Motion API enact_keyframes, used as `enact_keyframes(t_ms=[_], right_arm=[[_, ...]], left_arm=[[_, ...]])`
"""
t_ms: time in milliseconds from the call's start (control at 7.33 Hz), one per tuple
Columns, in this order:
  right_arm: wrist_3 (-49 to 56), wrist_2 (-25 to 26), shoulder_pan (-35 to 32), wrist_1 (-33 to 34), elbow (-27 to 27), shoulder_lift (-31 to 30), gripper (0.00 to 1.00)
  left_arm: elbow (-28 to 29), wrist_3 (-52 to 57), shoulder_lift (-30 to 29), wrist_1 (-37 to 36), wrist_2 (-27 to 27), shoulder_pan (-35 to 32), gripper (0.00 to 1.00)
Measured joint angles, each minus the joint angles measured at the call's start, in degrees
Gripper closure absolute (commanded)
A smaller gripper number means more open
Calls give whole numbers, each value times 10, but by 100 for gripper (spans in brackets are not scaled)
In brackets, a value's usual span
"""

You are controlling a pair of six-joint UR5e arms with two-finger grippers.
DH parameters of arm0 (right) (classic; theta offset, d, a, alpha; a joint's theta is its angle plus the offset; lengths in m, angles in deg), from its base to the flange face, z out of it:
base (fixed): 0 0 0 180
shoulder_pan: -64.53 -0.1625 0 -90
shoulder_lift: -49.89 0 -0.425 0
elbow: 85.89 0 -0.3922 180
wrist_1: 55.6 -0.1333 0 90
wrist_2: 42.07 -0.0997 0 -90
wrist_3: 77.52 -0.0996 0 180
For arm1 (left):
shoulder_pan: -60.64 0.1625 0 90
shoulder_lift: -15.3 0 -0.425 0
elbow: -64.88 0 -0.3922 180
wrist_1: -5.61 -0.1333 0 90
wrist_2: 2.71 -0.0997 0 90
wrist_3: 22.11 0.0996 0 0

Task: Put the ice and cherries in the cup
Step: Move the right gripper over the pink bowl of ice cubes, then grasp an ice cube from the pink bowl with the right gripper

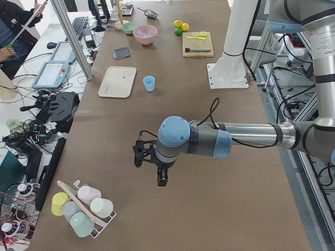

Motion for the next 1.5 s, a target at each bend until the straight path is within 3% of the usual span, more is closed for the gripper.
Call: enact_keyframes(t_ms=[273,409,682,1091,1364,1500], right_arm=[[-58,4,100,-37,2,37,0],[-64,16,139,-86,-14,44,0],[-67,37,184,-174,-81,68,0],[-62,97,229,-203,-168,136,2],[-56,113,247,-203,-205,177,39],[-43,116,251,-203,-217,185,43]], left_arm=[[1,0,0,0,1,-1,2],[3,0,0,0,1,-2,2],[5,0,0,0,1,-3,2],[7,0,0,0,1,-4,2],[7,0,0,0,1,-4,2],[7,0,0,0,1,-4,2]])
